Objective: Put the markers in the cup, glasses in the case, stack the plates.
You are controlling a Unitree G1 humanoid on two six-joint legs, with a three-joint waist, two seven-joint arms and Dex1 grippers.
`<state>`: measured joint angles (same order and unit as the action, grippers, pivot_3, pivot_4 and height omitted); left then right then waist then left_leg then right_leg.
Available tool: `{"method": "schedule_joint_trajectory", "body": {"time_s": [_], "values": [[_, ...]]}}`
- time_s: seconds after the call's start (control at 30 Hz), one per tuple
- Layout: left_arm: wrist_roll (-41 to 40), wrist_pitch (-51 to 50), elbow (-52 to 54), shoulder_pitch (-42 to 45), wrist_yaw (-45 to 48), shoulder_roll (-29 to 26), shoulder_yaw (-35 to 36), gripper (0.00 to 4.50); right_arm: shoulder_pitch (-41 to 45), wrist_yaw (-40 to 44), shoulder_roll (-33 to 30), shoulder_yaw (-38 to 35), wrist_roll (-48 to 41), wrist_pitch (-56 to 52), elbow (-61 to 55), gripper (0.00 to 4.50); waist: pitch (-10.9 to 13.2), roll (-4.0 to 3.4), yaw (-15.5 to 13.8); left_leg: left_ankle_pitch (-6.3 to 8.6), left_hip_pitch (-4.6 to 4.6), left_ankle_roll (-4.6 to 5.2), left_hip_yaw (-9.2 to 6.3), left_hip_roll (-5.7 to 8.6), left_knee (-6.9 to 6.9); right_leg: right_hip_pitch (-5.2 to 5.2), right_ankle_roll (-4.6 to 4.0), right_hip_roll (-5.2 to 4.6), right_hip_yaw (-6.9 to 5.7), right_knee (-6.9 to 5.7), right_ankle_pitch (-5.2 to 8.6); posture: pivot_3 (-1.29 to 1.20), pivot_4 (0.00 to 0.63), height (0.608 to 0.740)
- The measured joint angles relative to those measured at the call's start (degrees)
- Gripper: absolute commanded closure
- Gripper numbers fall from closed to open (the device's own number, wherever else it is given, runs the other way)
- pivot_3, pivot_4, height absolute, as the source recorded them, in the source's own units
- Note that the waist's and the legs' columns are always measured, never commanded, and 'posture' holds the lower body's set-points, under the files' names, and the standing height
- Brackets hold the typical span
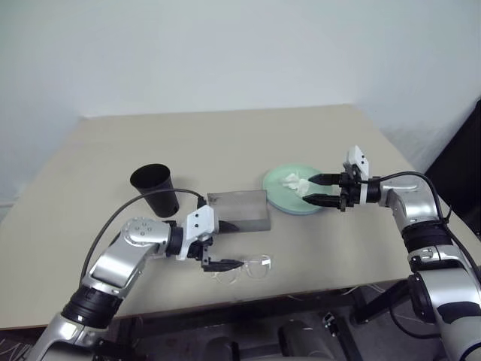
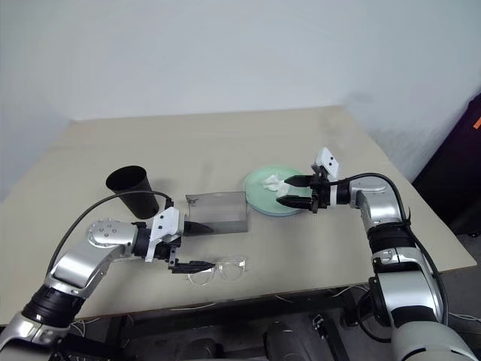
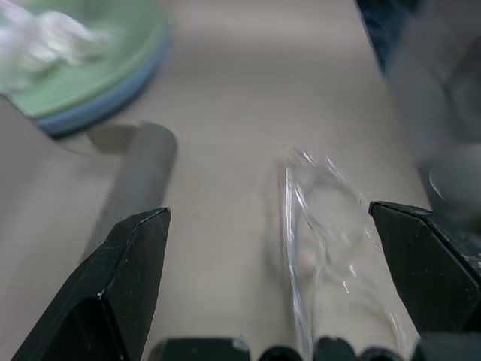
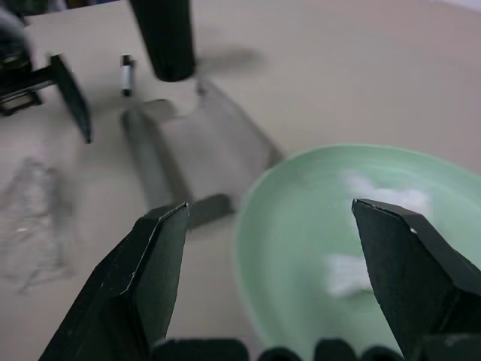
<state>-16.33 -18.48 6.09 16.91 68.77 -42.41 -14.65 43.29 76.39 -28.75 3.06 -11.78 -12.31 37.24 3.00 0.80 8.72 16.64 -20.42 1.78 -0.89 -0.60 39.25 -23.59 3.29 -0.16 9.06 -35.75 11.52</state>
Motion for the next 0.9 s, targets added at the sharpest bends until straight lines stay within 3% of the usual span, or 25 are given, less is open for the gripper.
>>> {"method": "schedule_joint_trajectory", "body": {"time_s": [0.3, 0.43, 0.73, 0.9], "values": [[6.4, 2.3, -7.6, 8.5, 8.9, 1.1, -8.5, 0.00, -5.2, -2.5, 0.3, -0.4, -2.4, -5.0, -10.7, 0.74, 0.0, 0.01, 0.0, 0.00, -0.04, 0.00, -0.04, -0.01, -0.01, -0.04, 0.00, 0.02, -0.02, -0.02, 0.00, 0.00, 0.000, 0.740], [9.5, 4.2, -11.9, 10.1, 9.3, 3.4, -11.1, 0.86, -7.1, -4.0, 0.3, -0.6, -3.5, -6.3, -13.7, 0.68, 0.0, 0.02, 0.0, 0.00, -0.08, 0.01, -0.03, -0.01, 0.03, -0.06, 0.00, 0.02, -0.01, -0.02, 0.00, 0.00, 0.000, 0.740], [11.3, 6.4, -15.2, 10.9, 10.2, 5.8, -11.6, 0.86, -9.5, -6.3, 0.1, -1.2, -4.5, -7.6, -16.5, 0.68, 0.0, 0.02, 0.0, 0.00, -0.06, 0.01, -0.04, -0.01, 0.04, -0.04, 0.00, 0.01, -0.01, -0.04, -0.01, 0.00, 0.000, 0.740], [11.3, 7.3, -16.0, 10.9, 11.1, 6.4, -11.7, 2.04, -9.7, -7.2, 0.1, -1.2, -4.5, -7.5, -16.5, 0.68, 0.0, 0.02, 0.0, 0.00, -0.06, 0.01, -0.04, -0.01, 0.10, -0.02, 0.00, 0.01, 0.00, -0.04, -0.01, 0.00, 0.000, 0.740]]}}
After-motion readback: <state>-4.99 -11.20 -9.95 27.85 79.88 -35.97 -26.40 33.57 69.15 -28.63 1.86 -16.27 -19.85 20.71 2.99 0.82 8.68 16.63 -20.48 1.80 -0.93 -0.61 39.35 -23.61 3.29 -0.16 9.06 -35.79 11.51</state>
